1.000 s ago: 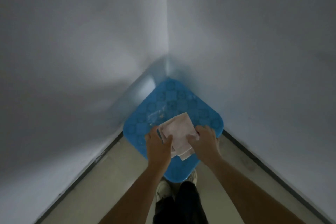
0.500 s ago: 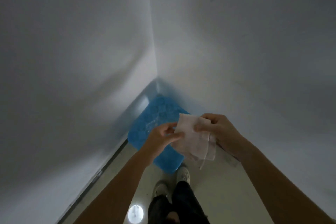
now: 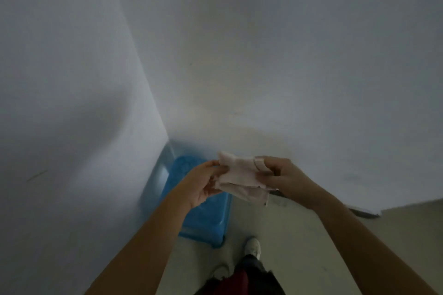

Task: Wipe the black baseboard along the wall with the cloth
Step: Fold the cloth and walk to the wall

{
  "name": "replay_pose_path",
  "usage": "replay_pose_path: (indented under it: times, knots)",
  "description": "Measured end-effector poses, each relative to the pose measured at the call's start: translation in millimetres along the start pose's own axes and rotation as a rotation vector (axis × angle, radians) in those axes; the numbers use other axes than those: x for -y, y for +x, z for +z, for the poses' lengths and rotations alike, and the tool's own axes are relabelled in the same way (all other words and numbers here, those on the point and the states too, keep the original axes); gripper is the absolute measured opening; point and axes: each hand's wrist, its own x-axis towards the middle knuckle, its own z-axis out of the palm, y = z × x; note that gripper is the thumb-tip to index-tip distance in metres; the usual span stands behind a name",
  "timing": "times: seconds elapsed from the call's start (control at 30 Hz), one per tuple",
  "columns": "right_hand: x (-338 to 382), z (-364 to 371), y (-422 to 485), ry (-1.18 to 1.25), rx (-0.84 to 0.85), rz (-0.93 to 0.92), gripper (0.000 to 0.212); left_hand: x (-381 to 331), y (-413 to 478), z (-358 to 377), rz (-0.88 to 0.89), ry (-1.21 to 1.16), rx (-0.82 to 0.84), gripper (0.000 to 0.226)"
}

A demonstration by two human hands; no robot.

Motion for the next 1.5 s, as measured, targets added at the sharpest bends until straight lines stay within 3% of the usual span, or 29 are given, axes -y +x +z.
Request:
replay_pose_path:
  times: [0.13, 0.23, 0.33, 0.43, 0.53, 0.63, 0.7, 0.8, 0.9, 1.0, 1.1, 1.27, 1.37, 1.5]
  knots:
    - [-1.3, -6.5, -47.7, -0.193, -0.11, -0.068, 0.054, -5.8, -11.4, 25.6, -0.126, -0.124, 0.134, 0.031]
    - [-16.1, -19.0, -84.3, -0.198, -0.177, -0.034, 0.059, -4.6, -15.8, 61.9, -0.091, 0.097, 0.256, 0.023]
    - [-34.4, -33.4, -129.5, -0.1, -0.276, 0.002, 0.061, 4.5, -15.9, 106.6, -0.046, 0.373, 0.327, 0.03]
    - [-57.1, -47.4, -184.0, 0.015, -0.355, 0.048, 0.052, 21.2, -18.5, 158.3, -0.043, 0.546, 0.447, 0.037]
    - [-81.2, -59.8, -246.8, 0.245, -0.415, 0.144, 0.028, 48.8, -27.8, 216.5, -0.009, 0.689, 0.552, 0.042]
    - [-110.0, -64.8, -309.7, 0.612, -0.56, 0.183, 0.044, 86.6, -41.7, 281.5, 0.043, 0.859, 0.669, 0.04]
    - [-132.6, -64.4, -347.3, 0.502, -0.663, 0.282, 0.048, 115.9, -52.6, 326.0, 0.064, 0.977, 0.765, 0.038]
    - [-171.8, -62.9, -404.7, 0.235, -0.82, 0.379, 0.022, 164.2, -70.6, 390.6, 0.111, 1.128, 0.89, 0.042]
    - [-205.2, -66.7, -468.5, 0.315, -1.046, 0.391, 0.021, 218.1, -88.1, 449.8, 0.227, 1.233, 0.937, 0.035]
    - [-228.1, -73.2, -526.8, 0.414, -1.331, 0.415, 0.019, 279.2, -106.0, 501.4, 0.518, 1.372, 0.915, 0.026]
    - [-245.7, -76.4, -573.7, 0.491, -1.564, 0.443, 0.015, 341.0, -125.6, 542.4, 0.656, 1.393, 0.927, 0.017]
    - [-279.5, -89.2, -638.0, 0.457, -1.705, 0.533, 0.047, 416.9, -155.9, 612.8, 0.784, 1.367, 1.002, 0.012]
    - [-299.2, -110.6, -669.4, 0.534, -1.811, 0.581, 0.05, 451.1, -158.8, 653.4, 0.751, 1.361, 1.075, 0.013]
    - [-335.0, -156.7, -703.7, 0.883, -1.906, 0.459, 0.031, 490.3, -149.2, 715.3, 0.619, 1.366, 1.153, 0.017]
